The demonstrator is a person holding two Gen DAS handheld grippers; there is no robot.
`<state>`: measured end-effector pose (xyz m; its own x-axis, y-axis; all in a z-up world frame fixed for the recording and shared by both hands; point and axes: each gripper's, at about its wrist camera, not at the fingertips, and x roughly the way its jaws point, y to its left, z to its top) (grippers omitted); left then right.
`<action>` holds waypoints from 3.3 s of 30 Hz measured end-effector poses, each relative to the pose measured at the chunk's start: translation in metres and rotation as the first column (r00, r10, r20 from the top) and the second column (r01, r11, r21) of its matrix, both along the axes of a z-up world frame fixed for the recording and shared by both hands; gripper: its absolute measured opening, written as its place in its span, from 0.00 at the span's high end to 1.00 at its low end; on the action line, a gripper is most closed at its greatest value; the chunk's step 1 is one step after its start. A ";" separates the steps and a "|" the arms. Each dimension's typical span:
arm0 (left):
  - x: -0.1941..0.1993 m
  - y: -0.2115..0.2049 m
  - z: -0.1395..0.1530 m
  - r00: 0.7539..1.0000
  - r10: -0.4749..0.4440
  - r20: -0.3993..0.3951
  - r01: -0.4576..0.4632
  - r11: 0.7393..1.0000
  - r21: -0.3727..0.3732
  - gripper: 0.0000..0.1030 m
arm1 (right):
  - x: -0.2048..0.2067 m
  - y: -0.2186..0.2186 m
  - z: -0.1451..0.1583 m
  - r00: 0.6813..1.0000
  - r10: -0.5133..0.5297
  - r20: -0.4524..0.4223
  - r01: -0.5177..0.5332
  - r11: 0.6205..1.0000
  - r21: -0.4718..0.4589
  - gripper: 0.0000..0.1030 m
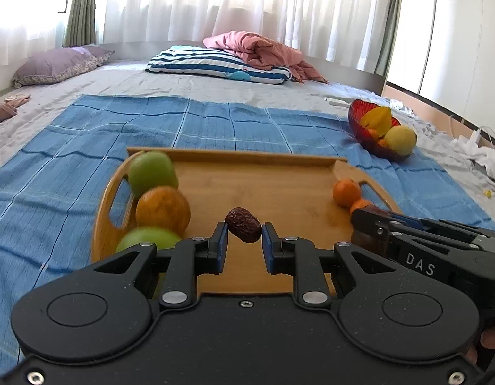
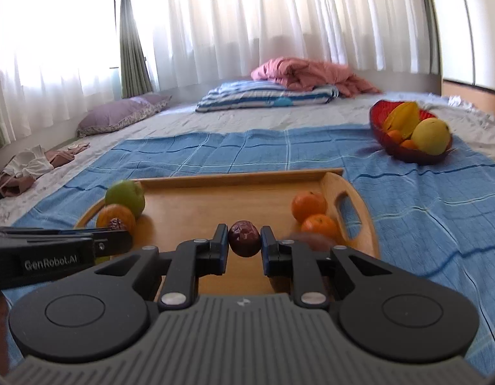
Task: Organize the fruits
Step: 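Carry both held dates over the wooden tray, then open both tools to drop the dates onto the tray, then withdraw both open tools from the tray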
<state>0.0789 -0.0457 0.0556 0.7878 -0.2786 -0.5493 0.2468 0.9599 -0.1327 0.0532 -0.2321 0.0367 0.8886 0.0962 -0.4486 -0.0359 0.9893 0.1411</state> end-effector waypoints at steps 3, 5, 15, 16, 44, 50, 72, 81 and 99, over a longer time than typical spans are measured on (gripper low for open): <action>0.026 -0.001 0.005 0.999 0.001 -0.038 -0.001 1.000 -0.007 0.79 | 0.028 -0.002 0.008 0.997 0.012 -0.074 -0.010 1.000 0.024 0.76; 0.044 -0.001 0.007 0.997 0.002 -0.077 -0.002 1.000 -0.011 0.79 | 0.049 -0.005 0.010 0.992 0.011 -0.130 -0.007 0.999 0.037 0.76; 0.087 -0.013 -0.011 0.988 0.019 -0.152 -0.009 0.998 0.066 0.79 | 0.094 -0.009 0.001 0.968 -0.020 -0.251 0.018 1.000 -0.009 0.76; 0.088 -0.014 -0.013 0.987 0.018 -0.157 -0.007 0.997 0.071 0.79 | 0.096 -0.009 0.000 0.967 -0.021 -0.255 0.017 1.000 -0.019 0.76; 0.107 -0.020 -0.038 0.977 0.039 -0.209 -0.018 0.994 0.105 0.79 | 0.111 -0.016 -0.023 0.942 -0.053 -0.331 0.035 0.998 -0.061 0.76; 0.105 -0.021 -0.040 0.979 0.034 -0.199 -0.011 0.993 0.115 0.78 | 0.112 -0.016 -0.024 0.942 -0.047 -0.333 0.027 0.998 -0.064 0.75; 0.064 -0.007 -0.008 0.992 -0.026 -0.121 0.031 0.999 0.041 0.12 | 0.060 -0.028 0.005 0.991 -0.003 -0.135 0.000 1.000 -0.022 0.18; 0.010 -0.001 -0.003 0.999 -0.042 -0.001 0.042 0.998 0.039 0.03 | -0.002 -0.028 -0.002 0.999 -0.036 0.011 0.036 0.997 -0.074 0.11; -0.044 0.012 -0.029 0.996 -0.025 0.082 0.024 1.000 0.016 0.00 | -0.056 -0.024 -0.043 0.993 -0.038 0.114 0.049 0.994 -0.096 0.00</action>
<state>0.0348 -0.0334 0.0267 0.8233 -0.2909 -0.4875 0.2799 0.9551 -0.0971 -0.0025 -0.2565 -0.0063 0.9360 0.0166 -0.3515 -0.0027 0.9992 0.0401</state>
